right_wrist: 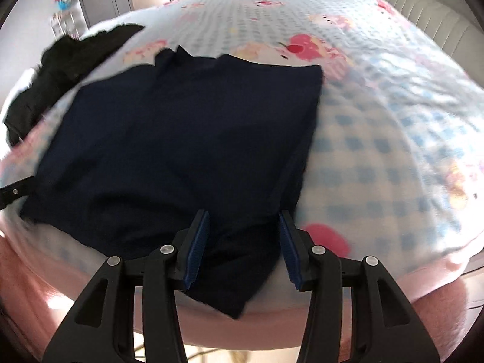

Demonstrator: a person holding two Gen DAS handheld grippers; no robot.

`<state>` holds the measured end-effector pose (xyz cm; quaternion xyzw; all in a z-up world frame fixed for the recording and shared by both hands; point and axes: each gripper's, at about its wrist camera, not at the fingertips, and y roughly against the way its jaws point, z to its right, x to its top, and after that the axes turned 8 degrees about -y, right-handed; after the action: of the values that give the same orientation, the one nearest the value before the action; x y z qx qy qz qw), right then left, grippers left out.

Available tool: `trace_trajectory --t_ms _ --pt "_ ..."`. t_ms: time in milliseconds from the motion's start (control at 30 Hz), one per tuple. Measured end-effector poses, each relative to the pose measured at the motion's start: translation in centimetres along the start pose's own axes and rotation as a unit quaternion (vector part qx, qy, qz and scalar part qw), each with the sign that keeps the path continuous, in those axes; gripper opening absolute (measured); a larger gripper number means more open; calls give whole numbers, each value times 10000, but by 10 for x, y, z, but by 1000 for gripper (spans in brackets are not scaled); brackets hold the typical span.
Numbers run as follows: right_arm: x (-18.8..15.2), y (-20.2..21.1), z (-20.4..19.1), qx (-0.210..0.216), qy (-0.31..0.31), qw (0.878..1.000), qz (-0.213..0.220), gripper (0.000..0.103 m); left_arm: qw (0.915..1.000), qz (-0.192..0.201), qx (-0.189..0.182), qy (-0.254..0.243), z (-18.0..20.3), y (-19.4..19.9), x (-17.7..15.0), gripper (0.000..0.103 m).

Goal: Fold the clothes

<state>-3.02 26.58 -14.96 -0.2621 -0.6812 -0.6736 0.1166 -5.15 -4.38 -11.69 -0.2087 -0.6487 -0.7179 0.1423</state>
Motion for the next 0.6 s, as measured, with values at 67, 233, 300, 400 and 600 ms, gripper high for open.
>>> trace_trajectory --t_ms 67,233,300,400,600 --pt "2 2 9 -22 -228 9997 3 51 9986 145 -400 328 -10 7 -4 60" --pt "5 19 5 309 -236 9991 196 52 9988 210 -402 -185 12 15 -5 60" --pt "2 18 -2 329 -78 9993 134 52 9991 -81 76 -417 19 7 -8 60" --pt "-2 9 -1 -26 8 10000 8 52 9985 -409 280 -253 8 12 -13 61" --pt "4 26 17 -15 -295 9994 159 53 9987 -3 271 -426 24 47 -1 60"
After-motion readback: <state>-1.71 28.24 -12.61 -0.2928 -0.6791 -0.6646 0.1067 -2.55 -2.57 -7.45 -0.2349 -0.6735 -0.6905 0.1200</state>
